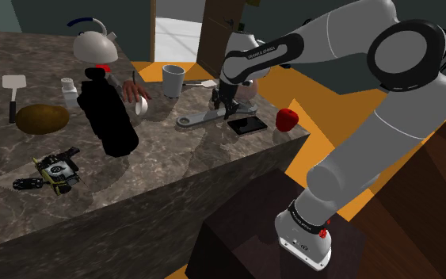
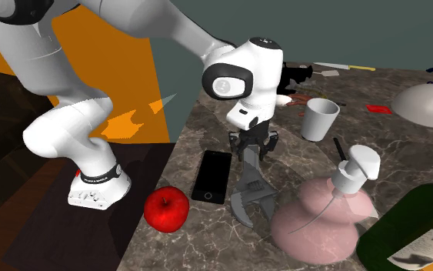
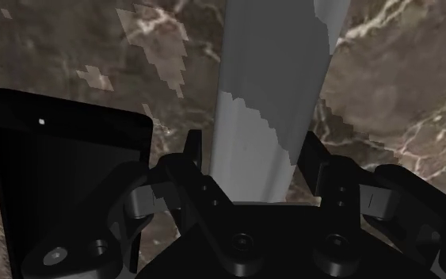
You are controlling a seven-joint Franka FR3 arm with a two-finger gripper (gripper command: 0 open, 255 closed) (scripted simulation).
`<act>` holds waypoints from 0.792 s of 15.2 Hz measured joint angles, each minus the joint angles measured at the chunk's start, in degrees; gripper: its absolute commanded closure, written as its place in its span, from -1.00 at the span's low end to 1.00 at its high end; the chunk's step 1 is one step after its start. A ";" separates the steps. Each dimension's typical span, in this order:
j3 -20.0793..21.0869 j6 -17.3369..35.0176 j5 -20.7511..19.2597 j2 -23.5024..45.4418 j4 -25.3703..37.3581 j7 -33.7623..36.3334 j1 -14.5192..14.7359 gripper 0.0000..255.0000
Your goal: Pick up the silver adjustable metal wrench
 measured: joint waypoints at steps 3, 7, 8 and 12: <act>-0.01 -0.51 0.08 -0.17 0.26 -0.13 -0.01 1.00; -0.08 -3.10 0.51 -1.36 1.67 -0.56 -0.03 1.00; -0.15 -4.05 0.64 -1.73 2.27 -0.77 -0.07 1.00; -0.25 -7.06 1.09 -3.14 3.91 -1.20 -0.08 1.00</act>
